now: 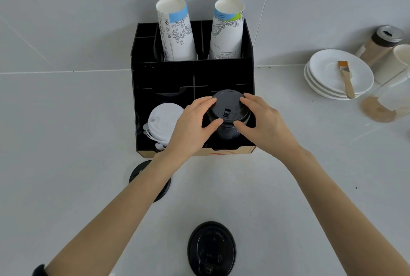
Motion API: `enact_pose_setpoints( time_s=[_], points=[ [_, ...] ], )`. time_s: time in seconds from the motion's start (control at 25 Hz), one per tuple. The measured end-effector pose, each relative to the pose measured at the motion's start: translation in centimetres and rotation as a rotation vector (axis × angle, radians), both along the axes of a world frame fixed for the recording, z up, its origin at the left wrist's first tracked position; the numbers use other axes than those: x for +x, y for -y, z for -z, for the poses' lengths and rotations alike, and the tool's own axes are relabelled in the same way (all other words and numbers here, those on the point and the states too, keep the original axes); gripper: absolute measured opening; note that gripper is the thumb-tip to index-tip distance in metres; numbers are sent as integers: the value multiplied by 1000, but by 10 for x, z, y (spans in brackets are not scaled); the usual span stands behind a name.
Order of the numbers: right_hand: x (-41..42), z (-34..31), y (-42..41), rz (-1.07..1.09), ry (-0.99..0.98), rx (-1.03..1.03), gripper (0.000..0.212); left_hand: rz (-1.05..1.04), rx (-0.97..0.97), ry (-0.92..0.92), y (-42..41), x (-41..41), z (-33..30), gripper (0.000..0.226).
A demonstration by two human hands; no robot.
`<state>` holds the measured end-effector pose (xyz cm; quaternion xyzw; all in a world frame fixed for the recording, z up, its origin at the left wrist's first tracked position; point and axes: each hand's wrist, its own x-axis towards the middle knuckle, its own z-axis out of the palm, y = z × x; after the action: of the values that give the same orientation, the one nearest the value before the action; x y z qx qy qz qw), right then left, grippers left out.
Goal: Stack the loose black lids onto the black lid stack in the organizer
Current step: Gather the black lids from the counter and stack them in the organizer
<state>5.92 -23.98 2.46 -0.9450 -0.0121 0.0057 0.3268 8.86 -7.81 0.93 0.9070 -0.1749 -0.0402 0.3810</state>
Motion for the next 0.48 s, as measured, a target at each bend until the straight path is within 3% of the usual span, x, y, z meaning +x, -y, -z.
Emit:
enact_pose_setpoints(
  time_s=[0.48],
  points=[
    [-11, 18, -8, 73, 62, 155, 54, -4, -44, -9, -3, -3, 4, 49]
  ],
)
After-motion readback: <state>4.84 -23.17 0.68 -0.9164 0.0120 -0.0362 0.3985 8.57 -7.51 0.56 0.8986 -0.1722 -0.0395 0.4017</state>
